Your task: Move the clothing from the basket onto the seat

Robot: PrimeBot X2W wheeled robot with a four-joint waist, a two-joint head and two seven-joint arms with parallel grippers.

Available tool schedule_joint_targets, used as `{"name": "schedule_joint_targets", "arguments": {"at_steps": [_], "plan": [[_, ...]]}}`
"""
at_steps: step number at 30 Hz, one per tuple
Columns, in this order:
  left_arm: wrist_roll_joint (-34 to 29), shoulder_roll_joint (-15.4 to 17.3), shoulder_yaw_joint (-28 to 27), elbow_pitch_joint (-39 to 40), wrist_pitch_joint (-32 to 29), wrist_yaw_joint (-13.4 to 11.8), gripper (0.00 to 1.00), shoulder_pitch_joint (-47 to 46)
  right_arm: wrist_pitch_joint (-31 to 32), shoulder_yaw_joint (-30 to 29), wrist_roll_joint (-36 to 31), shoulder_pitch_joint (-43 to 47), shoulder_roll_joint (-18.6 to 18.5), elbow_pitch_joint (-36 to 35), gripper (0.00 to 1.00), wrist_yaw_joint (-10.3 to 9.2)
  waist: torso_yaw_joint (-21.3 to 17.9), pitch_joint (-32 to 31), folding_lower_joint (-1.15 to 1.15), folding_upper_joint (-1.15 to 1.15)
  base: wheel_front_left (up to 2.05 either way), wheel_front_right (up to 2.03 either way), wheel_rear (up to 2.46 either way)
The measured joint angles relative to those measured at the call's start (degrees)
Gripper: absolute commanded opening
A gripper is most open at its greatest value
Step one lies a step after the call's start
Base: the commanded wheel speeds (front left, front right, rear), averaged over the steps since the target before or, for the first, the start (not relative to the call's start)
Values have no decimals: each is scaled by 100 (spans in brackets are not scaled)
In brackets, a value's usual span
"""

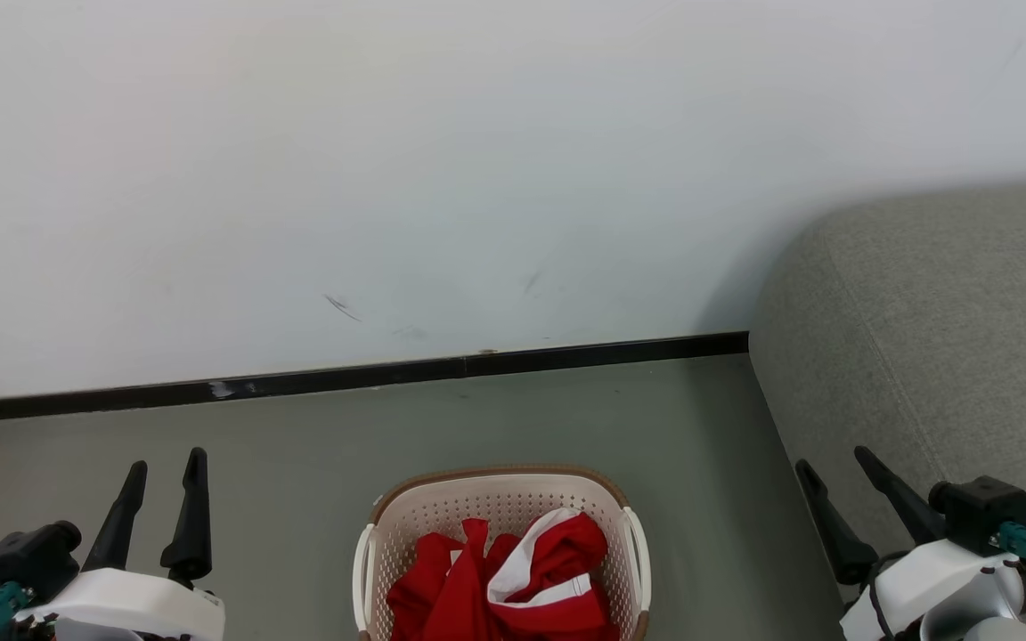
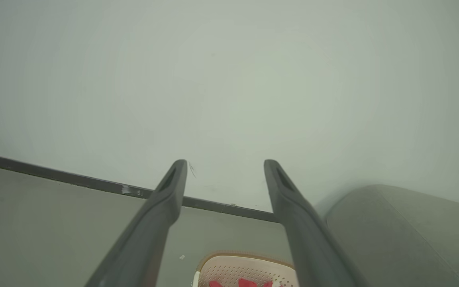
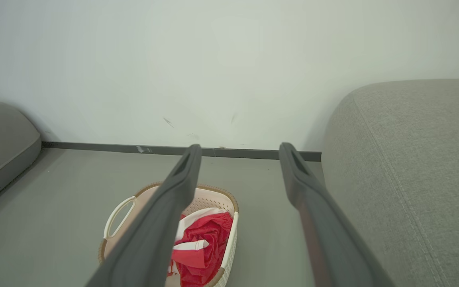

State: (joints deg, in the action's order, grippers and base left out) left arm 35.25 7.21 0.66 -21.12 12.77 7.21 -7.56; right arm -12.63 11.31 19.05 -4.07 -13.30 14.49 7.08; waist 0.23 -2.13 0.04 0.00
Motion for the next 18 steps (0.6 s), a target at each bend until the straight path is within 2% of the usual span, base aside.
{"name": "schedule_joint_targets", "arguments": {"at_steps": [9,18], "plan": [[-761,2,-65,-35,152,1,100,1,-157,-15,-758,5,10,125,100,1,-10,-124,0,0,0,0,0],[-913,-48,-216,-42,153,1,100,70,-157,-252,-798,101,82,279,100,1,-38,-122,-1,0,0,0,0]]}}
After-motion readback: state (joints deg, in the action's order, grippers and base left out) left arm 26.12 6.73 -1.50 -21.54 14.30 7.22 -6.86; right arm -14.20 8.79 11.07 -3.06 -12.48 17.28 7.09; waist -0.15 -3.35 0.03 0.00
